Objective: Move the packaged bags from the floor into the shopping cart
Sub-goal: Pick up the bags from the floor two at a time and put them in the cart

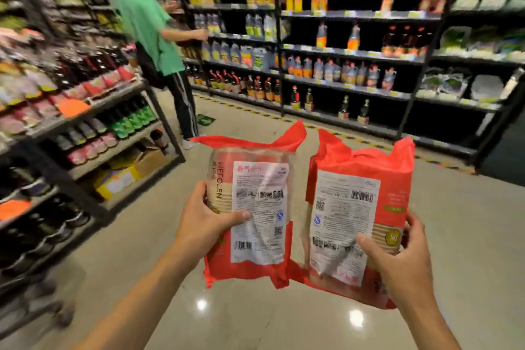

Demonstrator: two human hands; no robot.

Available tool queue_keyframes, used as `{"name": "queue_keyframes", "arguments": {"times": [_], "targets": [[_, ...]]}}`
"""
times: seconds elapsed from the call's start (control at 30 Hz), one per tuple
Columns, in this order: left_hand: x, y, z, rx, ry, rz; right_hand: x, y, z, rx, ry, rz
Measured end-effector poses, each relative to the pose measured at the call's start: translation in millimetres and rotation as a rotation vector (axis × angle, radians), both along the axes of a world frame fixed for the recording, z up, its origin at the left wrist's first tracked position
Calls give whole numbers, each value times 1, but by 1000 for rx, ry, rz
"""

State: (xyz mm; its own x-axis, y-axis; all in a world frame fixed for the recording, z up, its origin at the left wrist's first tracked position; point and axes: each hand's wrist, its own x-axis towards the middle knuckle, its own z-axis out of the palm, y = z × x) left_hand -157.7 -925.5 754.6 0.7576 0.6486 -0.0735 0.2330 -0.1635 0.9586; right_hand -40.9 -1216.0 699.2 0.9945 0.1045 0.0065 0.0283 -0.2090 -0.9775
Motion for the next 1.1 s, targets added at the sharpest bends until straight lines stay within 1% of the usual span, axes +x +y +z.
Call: {"name": "queue_keyframes", "arguments": {"times": [0.07,0.17,0.27,0.37,0.43,0.53,0.63,0.7,0.83,1.0,1.1], "targets": [[-63,38,17,-10,-42,162,-15,56,15,6,-18,142],[-166,87,30,-30,-95,390,-59,147,33,24,-50,363],[-268,132,28,-31,-127,588,-118,237,38,44,-61,570],[-367,179,16,-50,-129,768,-186,327,34,41,-49,722],[-428,211,11,-41,-124,854,-234,386,27,24,-69,810],[-507,259,8,-31,-113,943,-304,471,21,23,-37,892],[-577,306,6,-62,-106,1034,-368,544,15,14,-6,969],[-613,337,3,-53,-84,1080,-401,586,13,2,1,1016],[-655,401,-6,-48,-86,1151,-443,667,10,-10,40,1080],[-682,498,-27,-98,-86,1203,-466,780,-8,-9,93,1115],[-690,569,-31,-104,-65,1222,-476,861,-14,27,121,1170]]}}
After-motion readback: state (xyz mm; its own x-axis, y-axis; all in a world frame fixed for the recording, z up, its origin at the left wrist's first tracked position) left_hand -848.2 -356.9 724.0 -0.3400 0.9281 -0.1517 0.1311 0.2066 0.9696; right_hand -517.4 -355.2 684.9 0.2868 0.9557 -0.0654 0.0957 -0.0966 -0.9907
